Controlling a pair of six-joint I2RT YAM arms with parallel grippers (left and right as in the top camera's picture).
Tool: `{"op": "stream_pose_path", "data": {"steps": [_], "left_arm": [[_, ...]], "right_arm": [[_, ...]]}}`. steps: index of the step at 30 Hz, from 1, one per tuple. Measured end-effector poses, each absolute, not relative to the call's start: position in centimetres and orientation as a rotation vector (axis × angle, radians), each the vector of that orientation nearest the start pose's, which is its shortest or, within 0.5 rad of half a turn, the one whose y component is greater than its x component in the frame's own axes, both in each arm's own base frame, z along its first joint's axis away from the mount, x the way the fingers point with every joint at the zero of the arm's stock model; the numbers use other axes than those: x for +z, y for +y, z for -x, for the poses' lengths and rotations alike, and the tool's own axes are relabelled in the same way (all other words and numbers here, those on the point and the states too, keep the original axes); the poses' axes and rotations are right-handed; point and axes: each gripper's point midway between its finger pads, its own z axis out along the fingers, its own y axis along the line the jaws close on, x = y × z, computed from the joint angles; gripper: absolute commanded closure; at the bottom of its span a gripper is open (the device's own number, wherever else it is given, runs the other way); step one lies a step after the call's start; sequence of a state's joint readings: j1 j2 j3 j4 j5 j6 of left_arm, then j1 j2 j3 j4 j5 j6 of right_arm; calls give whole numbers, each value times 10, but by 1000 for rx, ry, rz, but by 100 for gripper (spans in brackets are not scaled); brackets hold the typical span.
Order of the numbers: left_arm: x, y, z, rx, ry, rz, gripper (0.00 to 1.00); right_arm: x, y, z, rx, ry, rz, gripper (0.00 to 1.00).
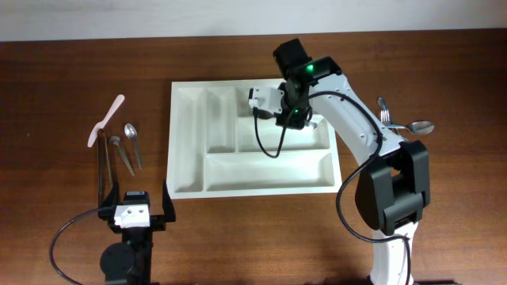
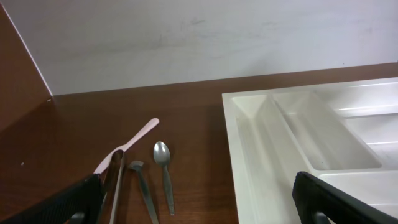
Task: Pack container
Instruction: 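Carry the fork with the right gripper into the tray's middle compartment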
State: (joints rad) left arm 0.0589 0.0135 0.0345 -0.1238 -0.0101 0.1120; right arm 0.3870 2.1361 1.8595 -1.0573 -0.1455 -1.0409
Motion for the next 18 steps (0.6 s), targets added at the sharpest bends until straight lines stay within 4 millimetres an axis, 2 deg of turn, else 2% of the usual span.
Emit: {"op": "stream_pose_path", "data": {"steps": [7,10,13,15,17,18], "left_arm": [[157,16,-244,137,1675,-37,1],[157,16,-244,137,1675,-37,1],[157,16,-244,137,1675,-37,1],[157,16,-244,137,1675,-37,1],[157,16,-244,137,1675,-37,1],[157,16,-244,137,1675,-37,1]], "right_arm": [[66,204,-419,143,2142,1920,96],[59,204,-416,159,2152,1926,85],[58,205,-417,157,2144,1921,82],[59,206,-419,158,2140,1916,73],[59,206,-418,163,2141,1912,57],[59,206,-418,164,2143,1910,55]]}}
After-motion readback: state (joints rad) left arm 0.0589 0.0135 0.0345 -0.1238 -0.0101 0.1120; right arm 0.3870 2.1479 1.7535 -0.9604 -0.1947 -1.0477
